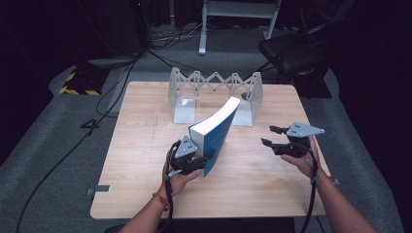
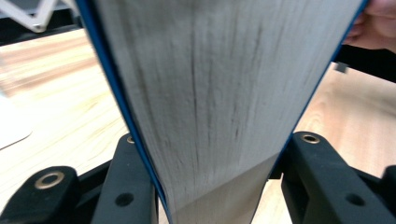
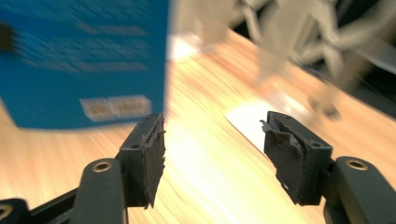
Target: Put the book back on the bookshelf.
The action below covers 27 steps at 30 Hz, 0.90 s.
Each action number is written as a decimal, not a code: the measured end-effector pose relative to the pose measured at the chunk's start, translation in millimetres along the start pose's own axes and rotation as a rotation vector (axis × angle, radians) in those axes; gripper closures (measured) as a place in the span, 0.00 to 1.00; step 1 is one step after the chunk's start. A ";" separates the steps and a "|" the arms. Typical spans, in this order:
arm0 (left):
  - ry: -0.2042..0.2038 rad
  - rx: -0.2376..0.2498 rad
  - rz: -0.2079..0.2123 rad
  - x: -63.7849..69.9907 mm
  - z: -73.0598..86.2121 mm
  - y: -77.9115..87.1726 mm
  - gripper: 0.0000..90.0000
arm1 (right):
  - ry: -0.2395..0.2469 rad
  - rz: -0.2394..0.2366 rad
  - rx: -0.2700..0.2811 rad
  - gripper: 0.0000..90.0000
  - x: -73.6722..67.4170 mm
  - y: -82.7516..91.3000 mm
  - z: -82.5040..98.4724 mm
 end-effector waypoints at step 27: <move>-0.088 -0.088 0.507 30.9 -8.6 -29.8 0.66 | -0.055 -0.072 -0.236 0.32 36.7 24.8 101.9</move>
Point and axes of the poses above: each handheld gripper's, and its own axes: y roughly backward along the jaws, z roughly out of its underside, x roughly to its right, the point moved 5 cm from there along -y, roughly forward along the jaws, and after that the axes turned 9 degrees about z, right-handed, at the moved point
